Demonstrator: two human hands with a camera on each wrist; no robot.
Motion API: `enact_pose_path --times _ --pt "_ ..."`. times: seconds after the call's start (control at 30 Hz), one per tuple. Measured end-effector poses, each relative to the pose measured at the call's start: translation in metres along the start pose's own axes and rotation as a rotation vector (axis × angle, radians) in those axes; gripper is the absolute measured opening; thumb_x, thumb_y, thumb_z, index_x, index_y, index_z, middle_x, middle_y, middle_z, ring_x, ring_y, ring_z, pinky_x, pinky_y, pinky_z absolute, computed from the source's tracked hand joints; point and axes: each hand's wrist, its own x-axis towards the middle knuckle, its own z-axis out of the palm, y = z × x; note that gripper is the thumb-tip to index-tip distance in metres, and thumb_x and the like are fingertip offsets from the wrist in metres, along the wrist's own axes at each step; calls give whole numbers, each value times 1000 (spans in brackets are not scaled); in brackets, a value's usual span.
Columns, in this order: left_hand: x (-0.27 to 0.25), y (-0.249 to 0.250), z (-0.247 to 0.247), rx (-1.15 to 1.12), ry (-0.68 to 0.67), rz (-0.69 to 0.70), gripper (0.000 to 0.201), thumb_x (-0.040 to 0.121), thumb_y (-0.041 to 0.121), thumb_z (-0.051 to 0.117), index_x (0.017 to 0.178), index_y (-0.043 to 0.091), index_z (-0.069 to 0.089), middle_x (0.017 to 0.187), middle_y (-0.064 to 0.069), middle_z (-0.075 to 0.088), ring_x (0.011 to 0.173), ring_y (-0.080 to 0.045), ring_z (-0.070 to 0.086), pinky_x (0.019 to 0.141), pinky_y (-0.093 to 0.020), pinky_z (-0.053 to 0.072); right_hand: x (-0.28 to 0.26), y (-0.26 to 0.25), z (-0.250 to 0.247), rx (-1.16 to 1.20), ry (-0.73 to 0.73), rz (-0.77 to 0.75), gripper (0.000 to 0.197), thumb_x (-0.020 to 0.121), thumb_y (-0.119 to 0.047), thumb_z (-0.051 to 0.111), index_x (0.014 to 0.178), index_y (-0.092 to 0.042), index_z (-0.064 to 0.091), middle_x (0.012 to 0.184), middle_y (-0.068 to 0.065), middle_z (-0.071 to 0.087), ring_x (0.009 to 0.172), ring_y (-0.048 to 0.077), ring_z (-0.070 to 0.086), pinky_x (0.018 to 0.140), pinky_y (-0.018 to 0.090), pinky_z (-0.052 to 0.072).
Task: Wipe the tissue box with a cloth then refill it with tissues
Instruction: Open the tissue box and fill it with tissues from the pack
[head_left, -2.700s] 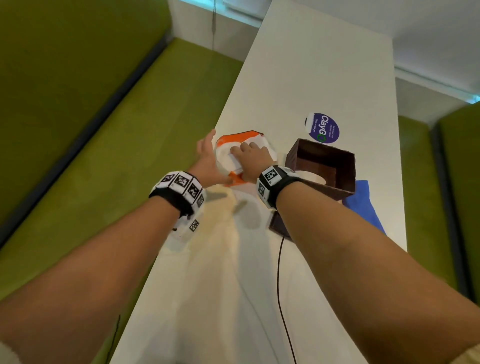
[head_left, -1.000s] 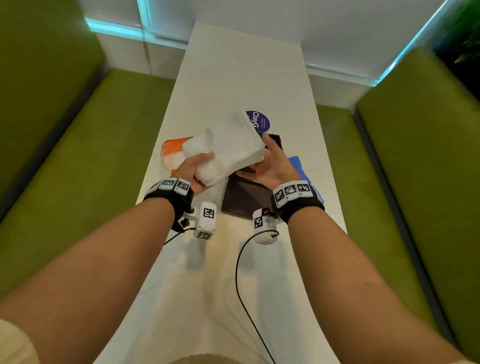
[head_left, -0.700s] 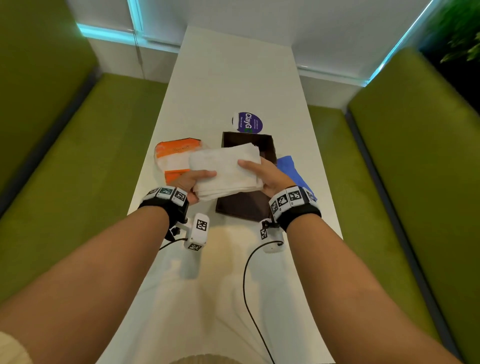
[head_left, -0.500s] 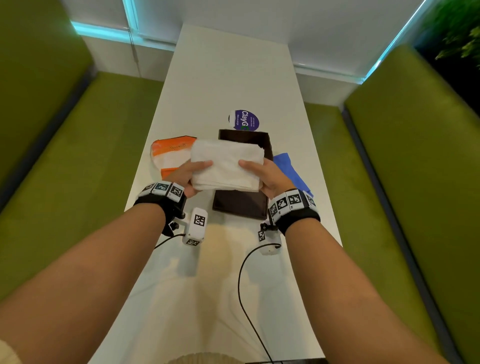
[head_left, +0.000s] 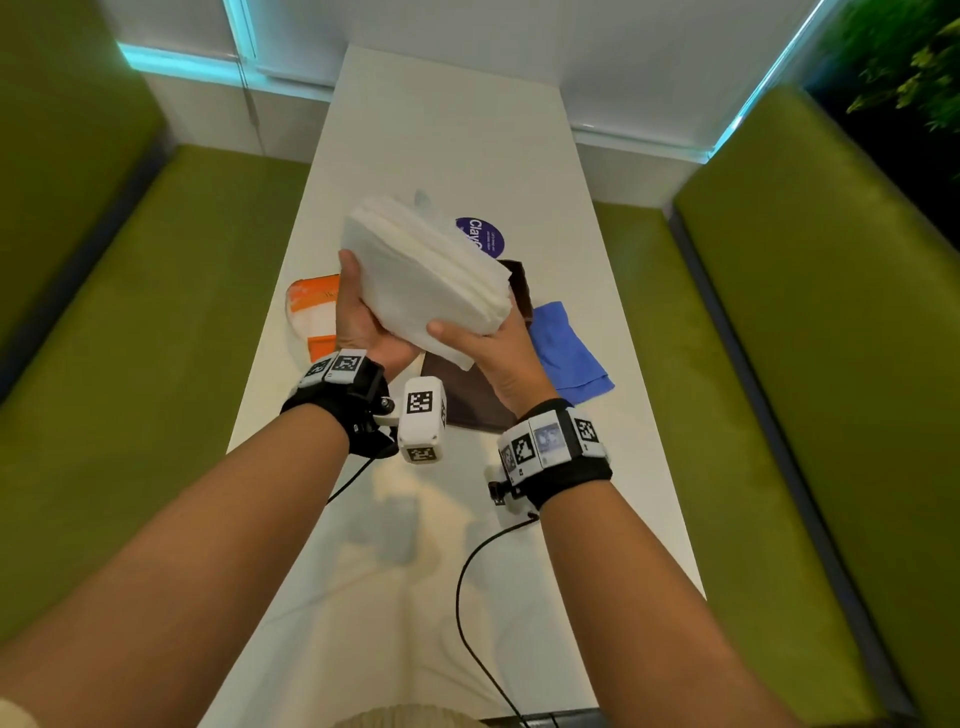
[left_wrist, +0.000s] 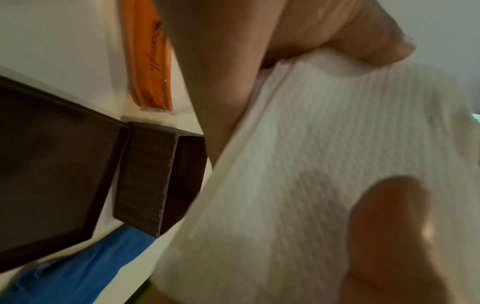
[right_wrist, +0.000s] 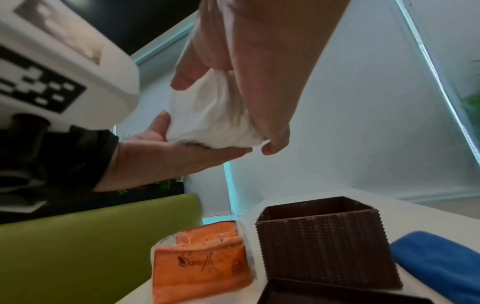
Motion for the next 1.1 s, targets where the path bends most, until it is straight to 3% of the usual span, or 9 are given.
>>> enact_pose_path --times 0.1,0.17,0.33,0.47,0.63,0.77,0.9,0.97,1.1 --pt "0 -2 1 -13 -39 7 99 49 41 85 136 11 48 131 -17 55 125 -39 50 99 -60 41 -2 1 -2 -22 45 -15 78 69 4 77 136 -7 38 133 10 55 121 18 56 97 27 51" --pt "2 -4 4 -39 -87 8 87 55 39 82 131 10 52 123 -17 60 117 -37 56 101 -57 42 -3 2 0 -122 38 -25 68 71 8 76 127 -10 42 122 -2 57 112 5 56 91 13 49" --pt "6 -6 3 3 -173 -5 65 64 41 74 120 9 62 120 -15 63 115 -34 58 101 -54 43 0 2 3 -201 69 -62 72 70 1 80 130 -13 43 127 -2 55 115 7 54 96 11 46" --pt "5 -3 -5 135 -111 -20 66 55 34 84 111 4 67 117 -18 66 109 -35 63 93 -54 48 -1 -2 -7 -91 145 -2 54 74 -6 76 123 -14 54 119 6 65 109 19 63 94 31 54" --pt "10 19 -35 398 183 -138 114 45 41 90 143 13 39 144 -14 46 129 -32 49 99 -50 47 0 -2 -35 24 26 302 38 90 -7 59 127 -8 52 122 11 62 105 22 62 96 35 51" --pt "15 11 -36 806 349 -306 50 70 41 76 108 11 63 91 -10 75 81 -23 72 78 -36 59 9 9 -40 -60 98 452 45 91 -17 61 134 -9 49 127 10 62 107 25 63 96 36 50" --pt "27 6 -37 1004 445 -427 23 84 29 68 97 12 60 68 -4 75 61 -16 73 62 -28 61 20 10 -51 -107 64 601 44 89 -28 63 130 -14 52 124 8 63 107 25 62 92 44 52" --pt "34 8 -31 981 477 -439 23 86 29 65 99 11 60 69 -5 74 62 -17 72 59 -28 59 26 3 -60 -110 15 679 37 90 -20 62 124 -15 49 114 6 60 98 23 60 83 45 55" --pt "57 6 -13 963 491 -433 23 88 36 61 98 15 58 82 -5 70 82 -21 65 79 -39 53 50 -5 -68 -252 34 589 47 89 -8 57 132 -13 41 122 7 58 101 22 59 72 37 56"
